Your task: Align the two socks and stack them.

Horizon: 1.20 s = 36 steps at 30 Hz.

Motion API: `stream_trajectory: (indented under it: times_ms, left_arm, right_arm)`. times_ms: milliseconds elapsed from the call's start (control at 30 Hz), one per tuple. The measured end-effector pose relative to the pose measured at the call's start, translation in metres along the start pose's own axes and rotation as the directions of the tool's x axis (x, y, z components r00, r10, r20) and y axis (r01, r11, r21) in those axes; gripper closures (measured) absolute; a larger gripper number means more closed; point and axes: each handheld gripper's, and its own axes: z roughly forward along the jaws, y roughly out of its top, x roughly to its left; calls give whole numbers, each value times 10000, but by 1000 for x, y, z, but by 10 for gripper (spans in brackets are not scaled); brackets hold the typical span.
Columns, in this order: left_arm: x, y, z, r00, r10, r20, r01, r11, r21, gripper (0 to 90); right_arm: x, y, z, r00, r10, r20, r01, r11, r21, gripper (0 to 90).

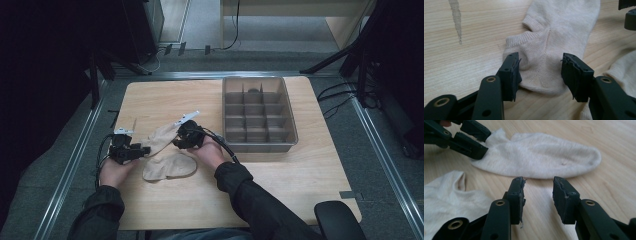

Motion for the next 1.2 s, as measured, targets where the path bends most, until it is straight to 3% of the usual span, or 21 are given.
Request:
stream_trajectory:
  times_ms: [400,700,900,1000,1067,1200]
  left_arm:
    - [-1,-3,2,9997,215,-144,-219,9994,-285,437]
    - [-2,-4,2,9998,-99,-196,91,9993,-374,439]
    - [-10,-5,3,9955,372,-874,-404,9986,-352,469]
    - [-12,-6,4,9922,474,-1153,-523,9979,-391,501]
    - [-13,-7,4,9909,572,-1218,-631,9970,-446,506]
    - [-13,-8,4,9889,443,-1419,-519,9974,-508,568]
  right_arm:
    - [-10,16,21,9988,316,388,-305,9991,-280,576]
    - [-21,22,37,9948,334,962,-323,9994,-134,483]
    - [-19,20,42,9915,69,1298,-62,10000,-64,474]
    - [-16,15,43,9880,-241,1523,287,9992,-282,486]
    - [-16,11,43,9875,-208,1562,302,9978,-582,502]
    - [-15,10,42,9867,-191,1614,293,9977,-612,527]
